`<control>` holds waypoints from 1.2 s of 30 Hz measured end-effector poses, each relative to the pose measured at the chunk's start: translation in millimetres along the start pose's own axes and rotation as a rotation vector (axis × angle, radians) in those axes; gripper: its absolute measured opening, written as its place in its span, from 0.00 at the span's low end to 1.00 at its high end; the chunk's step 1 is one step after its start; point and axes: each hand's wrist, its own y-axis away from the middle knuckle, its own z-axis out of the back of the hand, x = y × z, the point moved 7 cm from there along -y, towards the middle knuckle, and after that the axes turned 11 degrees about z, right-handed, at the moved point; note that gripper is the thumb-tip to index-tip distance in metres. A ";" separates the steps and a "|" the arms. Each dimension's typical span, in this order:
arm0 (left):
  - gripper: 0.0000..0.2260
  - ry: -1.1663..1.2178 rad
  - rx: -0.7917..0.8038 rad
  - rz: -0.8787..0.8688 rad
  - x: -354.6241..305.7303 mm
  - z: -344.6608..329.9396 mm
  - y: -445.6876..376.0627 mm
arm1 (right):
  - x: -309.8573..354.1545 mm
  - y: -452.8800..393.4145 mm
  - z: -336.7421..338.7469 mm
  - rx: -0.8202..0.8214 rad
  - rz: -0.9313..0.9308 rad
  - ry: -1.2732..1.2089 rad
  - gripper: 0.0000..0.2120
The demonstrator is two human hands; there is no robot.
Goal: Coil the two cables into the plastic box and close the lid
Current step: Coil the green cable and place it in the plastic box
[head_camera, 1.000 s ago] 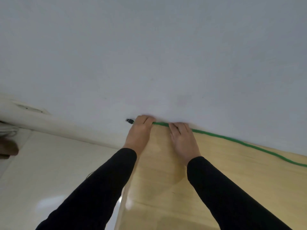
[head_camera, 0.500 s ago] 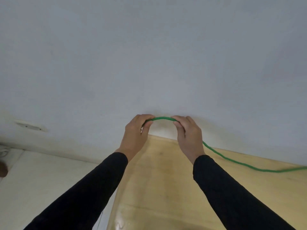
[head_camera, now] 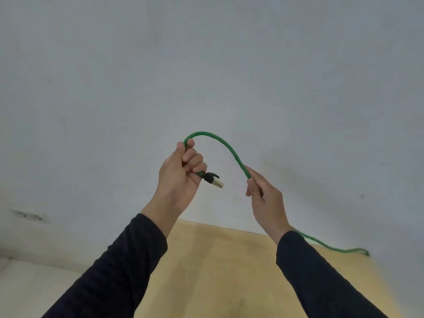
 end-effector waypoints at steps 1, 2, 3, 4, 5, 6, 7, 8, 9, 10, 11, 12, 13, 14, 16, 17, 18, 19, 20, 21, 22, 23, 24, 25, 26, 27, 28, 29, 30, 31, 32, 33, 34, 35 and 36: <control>0.14 0.043 0.045 -0.006 5.8 -15.3 4.0 | -2.4 4.9 9.0 0.007 -0.007 0.001 0.16; 0.14 0.062 0.077 -0.020 12.1 -29.3 7.2 | -2.1 8.8 14.8 0.028 -0.002 0.012 0.17; 0.14 0.058 0.094 -0.041 18.3 -42.7 10.0 | 0.8 12.6 17.9 0.066 0.017 0.038 0.17; 0.13 0.039 0.097 -0.071 23.4 -54.1 12.1 | 5.4 16.7 18.5 0.120 0.046 0.078 0.18; 0.13 0.015 0.092 -0.107 27.1 -63.3 13.3 | 11.3 21.1 17.5 0.186 0.079 0.117 0.18; 0.12 -0.006 0.077 -0.142 30.3 -69.3 13.6 | 17.6 25.8 15.9 0.260 0.114 0.154 0.19; 0.12 -0.029 0.056 -0.167 33.6 -73.4 13.5 | 24.6 30.1 14.9 0.333 0.148 0.187 0.19; 0.12 -0.078 0.026 -0.190 37.0 -75.9 13.0 | 32.8 33.5 15.2 0.396 0.179 0.212 0.19; 0.12 -0.163 -0.012 -0.211 41.1 -77.2 12.3 | 42.7 35.6 17.2 0.445 0.209 0.222 0.17; 0.11 -0.289 -0.051 -0.229 45.7 -78.4 12.6 | 52.3 35.8 20.3 0.479 0.237 0.227 0.15; 0.11 -0.443 -0.083 -0.246 51.1 -79.3 13.9 | 60.7 34.6 24.3 0.503 0.260 0.242 0.12; 0.11 -0.605 -0.093 -0.259 56.8 -80.7 16.4 | 67.8 32.2 29.1 0.520 0.272 0.266 0.11; 0.10 -0.758 -0.072 -0.265 63.2 -83.5 20.0 | 73.7 28.9 35.1 0.531 0.273 0.286 0.10; 0.09 -0.903 -0.028 -0.262 70.3 -86.0 23.9 | 79.1 24.7 42.6 0.529 0.270 0.285 0.10; 0.08 -1.155 0.061 -0.256 81.6 -88.3 33.6 | 90.4 12.4 62.2 0.503 0.255 0.229 0.06; 0.08 -1.232 0.085 -0.257 84.1 -87.8 38.0 | 95.8 4.8 73.5 0.492 0.237 0.200 0.04; 0.09 -1.262 0.099 -0.255 84.4 -86.5 41.5 | 100.0 -2.8 84.2 0.493 0.213 0.185 0.04; 0.09 -1.259 0.106 -0.246 83.3 -85.1 43.6 | 104.0 -9.9 94.3 0.500 0.190 0.176 0.05; 0.10 -1.233 0.114 -0.229 81.2 -84.6 45.3 | 107.9 -16.5 103.3 0.499 0.179 0.167 0.07; 0.10 -1.196 0.122 -0.207 79.1 -85.1 46.5 | 111.4 -23.0 110.6 0.484 0.176 0.147 0.08; 0.10 -1.158 0.138 -0.183 77.6 -86.8 48.1 | 115.2 -28.4 115.5 0.457 0.185 0.122 0.09; 0.10 -1.123 0.162 -0.163 76.8 -90.2 50.3 | 118.3 -32.5 117.7 0.427 0.205 0.106 0.11; 0.11 -1.091 0.191 -0.153 76.4 -94.0 52.5 | 120.2 -35.3 117.1 0.403 0.232 0.104 0.12; 0.11 -1.060 0.221 -0.152 75.7 -98.3 55.3 | 120.4 -37.1 114.3 0.390 0.251 0.102 0.13; 0.12 -1.028 0.241 -0.156 74.5 -101.4 57.7 | 119.0 -38.0 110.5 0.386 0.251 0.084 0.13; 0.13 -1.002 0.249 -0.162 72.7 -103.0 59.2 | 117.2 -37.9 106.4 0.385 0.233 0.045 0.13; 0.14 -0.987 0.249 -0.164 70.3 -103.8 60.2 | 114.9 -37.7 102.7 0.382 0.206 0.007 0.12; 0.14 -0.988 0.242 -0.162 68.0 -103.2 59.9 | 113.1 -37.1 99.8 0.377 0.188 -0.020 0.10; 0.15 -0.994 0.239 -0.145 66.5 -102.1 58.9 | 112.5 -36.7 97.2 0.376 0.185 -0.029 0.09; 0.16 -1.001 0.249 -0.111 66.2 -101.0 57.4 | 112.6 -36.4 94.3 0.386 0.189 -0.025 0.09; 0.17 -0.998 0.274 -0.058 67.1 -100.4 56.0 | 114.2 -36.0 90.6 0.411 0.199 -0.012 0.09; 0.18 -0.991 0.305 -0.002 68.6 -99.9 54.9 | 116.4 -35.7 85.7 0.447 0.211 0.011 0.09; 0.18 -0.986 0.326 0.043 69.6 -100.1 54.4 | 119.1 -35.7 81.0 0.485 0.226 0.040 0.09; 0.17 -0.987 0.325 0.058 69.2 -100.3 54.1 | 121.7 -36.5 77.4 0.512 0.239 0.059 0.08; 0.17 -0.983 0.304 0.048 67.3 -100.1 53.3 | 123.5 -37.9 75.6 0.519 0.249 0.061 0.08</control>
